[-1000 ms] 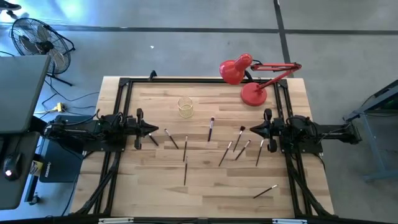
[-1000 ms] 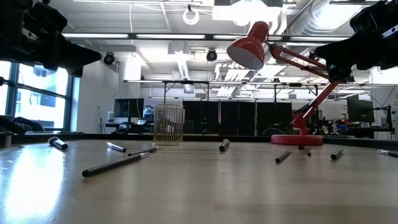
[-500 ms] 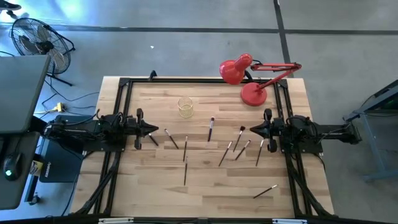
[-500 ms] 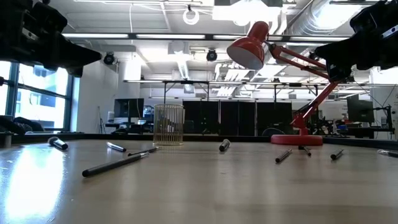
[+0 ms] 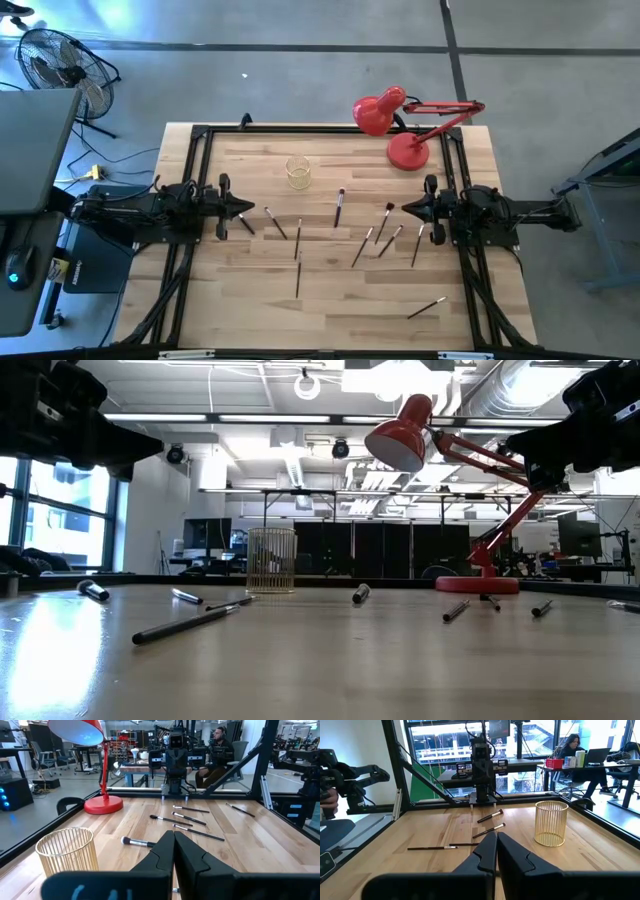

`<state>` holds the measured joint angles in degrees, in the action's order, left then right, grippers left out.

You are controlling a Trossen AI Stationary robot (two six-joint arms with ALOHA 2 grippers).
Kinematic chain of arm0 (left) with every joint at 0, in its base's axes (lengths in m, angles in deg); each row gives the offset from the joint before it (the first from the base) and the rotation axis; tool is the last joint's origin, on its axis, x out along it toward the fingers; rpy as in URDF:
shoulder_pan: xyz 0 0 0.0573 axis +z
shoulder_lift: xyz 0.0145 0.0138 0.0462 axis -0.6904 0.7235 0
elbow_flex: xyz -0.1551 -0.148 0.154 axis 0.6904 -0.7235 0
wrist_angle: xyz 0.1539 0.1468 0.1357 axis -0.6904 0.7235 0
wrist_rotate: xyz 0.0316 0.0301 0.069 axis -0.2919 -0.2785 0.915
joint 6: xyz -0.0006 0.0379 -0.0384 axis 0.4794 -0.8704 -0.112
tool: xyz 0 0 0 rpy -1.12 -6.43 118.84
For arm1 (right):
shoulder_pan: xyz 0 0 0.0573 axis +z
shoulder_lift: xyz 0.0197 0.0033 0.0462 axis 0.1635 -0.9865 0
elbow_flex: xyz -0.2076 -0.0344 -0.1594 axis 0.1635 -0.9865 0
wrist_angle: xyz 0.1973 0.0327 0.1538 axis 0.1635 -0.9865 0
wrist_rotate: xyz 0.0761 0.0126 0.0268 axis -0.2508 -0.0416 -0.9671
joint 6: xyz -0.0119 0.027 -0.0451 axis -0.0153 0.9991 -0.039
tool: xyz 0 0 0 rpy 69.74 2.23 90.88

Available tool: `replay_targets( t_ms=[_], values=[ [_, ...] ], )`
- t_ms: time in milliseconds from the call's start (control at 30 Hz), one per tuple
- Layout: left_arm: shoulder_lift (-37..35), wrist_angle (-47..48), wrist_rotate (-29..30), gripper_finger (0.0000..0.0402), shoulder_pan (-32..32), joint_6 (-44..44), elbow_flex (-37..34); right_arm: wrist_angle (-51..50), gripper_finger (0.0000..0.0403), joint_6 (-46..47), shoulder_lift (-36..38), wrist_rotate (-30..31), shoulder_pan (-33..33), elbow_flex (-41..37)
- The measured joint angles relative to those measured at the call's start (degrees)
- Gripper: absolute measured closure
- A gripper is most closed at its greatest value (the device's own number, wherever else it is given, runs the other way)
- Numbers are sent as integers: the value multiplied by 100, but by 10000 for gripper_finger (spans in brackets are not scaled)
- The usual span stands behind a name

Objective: Put items in baskets/containers
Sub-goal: Put the blush brush into the wire organizer

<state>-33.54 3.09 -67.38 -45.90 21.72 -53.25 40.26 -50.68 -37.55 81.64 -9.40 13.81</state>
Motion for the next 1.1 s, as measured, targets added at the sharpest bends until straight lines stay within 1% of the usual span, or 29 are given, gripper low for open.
replay_targets(
  t_ms=[200,367,633,833,967,1100],
  values=[
    [2,79,2,400,-1,140,0,-1,398,0,0,0,0,0],
    [22,116,158,401,0,192,0,0,395,-1,0,0,0,0],
    [355,111,228,401,-2,334,0,1,398,0,-1,0,0,0],
    [1016,-233,462,401,-2,378,86,1,395,0,0,0,1,0],
    [1830,-256,759,401,-2,383,509,1,395,-1,0,-1,0,1],
    [2663,-244,983,401,0,635,941,2,394,0,-1,0,0,0]
  ],
)
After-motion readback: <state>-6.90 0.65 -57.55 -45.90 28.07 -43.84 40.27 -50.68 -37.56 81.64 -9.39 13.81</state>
